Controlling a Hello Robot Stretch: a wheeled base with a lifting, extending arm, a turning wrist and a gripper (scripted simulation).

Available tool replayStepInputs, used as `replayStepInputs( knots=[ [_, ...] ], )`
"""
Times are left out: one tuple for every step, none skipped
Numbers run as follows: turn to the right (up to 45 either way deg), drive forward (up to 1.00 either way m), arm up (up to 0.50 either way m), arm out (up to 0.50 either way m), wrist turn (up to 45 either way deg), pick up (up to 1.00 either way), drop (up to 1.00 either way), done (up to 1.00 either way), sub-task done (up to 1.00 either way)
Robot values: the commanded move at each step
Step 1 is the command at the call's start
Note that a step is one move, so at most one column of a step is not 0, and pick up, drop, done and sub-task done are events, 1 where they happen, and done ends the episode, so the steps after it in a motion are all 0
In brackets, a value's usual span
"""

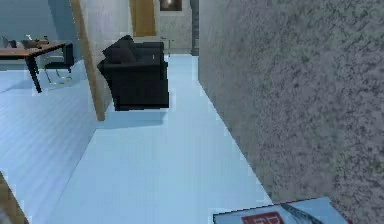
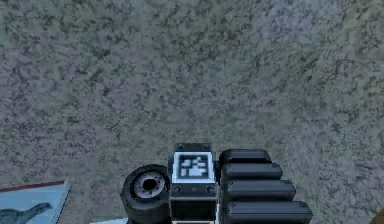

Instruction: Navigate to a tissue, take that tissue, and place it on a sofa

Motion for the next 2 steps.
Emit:
replayStepInputs(
  knots=[
    [0.0, 1.0, 0.0, 0.0, 0.0, 0.0, 0.0, 0.0, 0.0],
    [-3.0, 0.0, 0.0, 0.0, 0.0, 0.0, 0.0, 0.0, 0.0]
  ],
)
